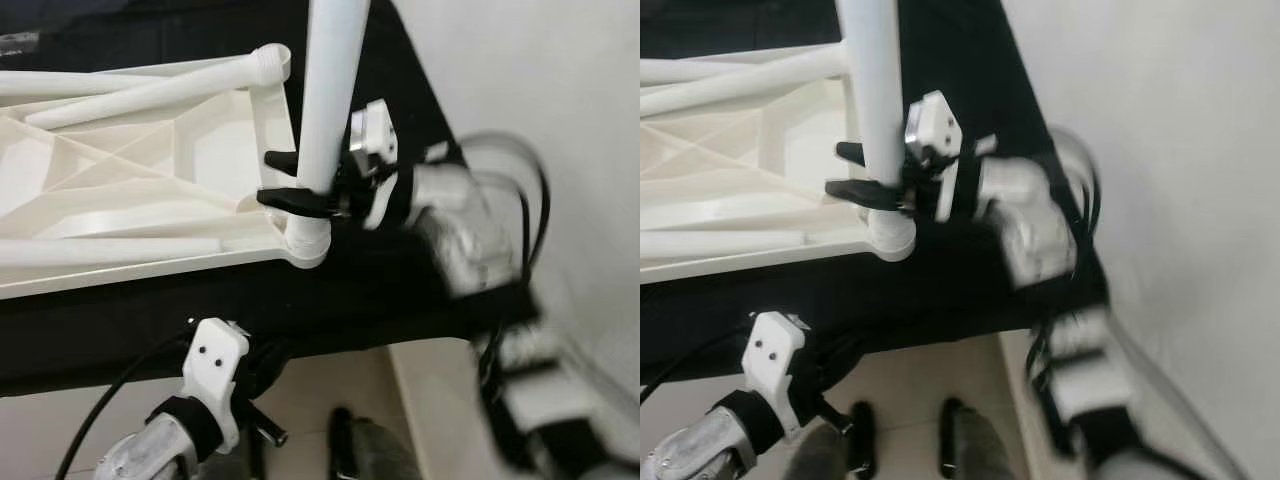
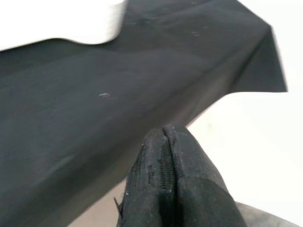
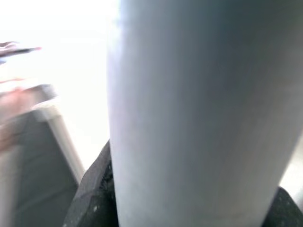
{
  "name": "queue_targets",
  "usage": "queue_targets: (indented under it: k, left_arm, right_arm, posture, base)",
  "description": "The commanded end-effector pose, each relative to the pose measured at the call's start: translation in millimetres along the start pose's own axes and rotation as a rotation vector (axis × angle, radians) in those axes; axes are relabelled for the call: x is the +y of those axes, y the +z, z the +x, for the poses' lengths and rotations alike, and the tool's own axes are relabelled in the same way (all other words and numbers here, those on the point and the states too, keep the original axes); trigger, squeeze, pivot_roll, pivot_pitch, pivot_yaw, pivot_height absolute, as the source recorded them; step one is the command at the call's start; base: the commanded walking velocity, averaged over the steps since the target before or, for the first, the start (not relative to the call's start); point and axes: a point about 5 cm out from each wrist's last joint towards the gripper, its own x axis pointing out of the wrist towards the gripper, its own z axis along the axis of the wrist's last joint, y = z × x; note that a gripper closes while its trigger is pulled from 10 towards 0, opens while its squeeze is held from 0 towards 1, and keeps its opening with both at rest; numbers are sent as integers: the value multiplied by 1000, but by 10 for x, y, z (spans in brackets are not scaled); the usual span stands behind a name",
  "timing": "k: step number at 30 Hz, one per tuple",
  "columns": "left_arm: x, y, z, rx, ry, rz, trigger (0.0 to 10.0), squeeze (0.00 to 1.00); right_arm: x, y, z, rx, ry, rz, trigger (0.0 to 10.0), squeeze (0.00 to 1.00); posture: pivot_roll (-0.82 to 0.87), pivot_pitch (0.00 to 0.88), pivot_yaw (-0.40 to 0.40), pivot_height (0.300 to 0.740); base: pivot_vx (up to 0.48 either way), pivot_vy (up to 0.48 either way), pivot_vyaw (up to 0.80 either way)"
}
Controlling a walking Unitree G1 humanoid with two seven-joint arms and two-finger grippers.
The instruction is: Building children table
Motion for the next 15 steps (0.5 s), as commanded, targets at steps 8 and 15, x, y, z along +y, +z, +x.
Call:
queue_targets:
  k: [8, 15]
  left_arm:
    - [33, -60, 33, 17, 1, -4, 10000, 0]
    - [71, -93, 109, 12, 0, 8, 10000, 0]
  right_arm:
    - [217, -893, -492, 414, -567, 150, 10000, 0]
    - [195, -775, -435, 381, -617, 72, 10000, 0]
  posture:
    - [92, 340, -31, 740]
    - [86, 299, -33, 740]
  base:
    - [0, 0, 0]
    - [0, 0, 0]
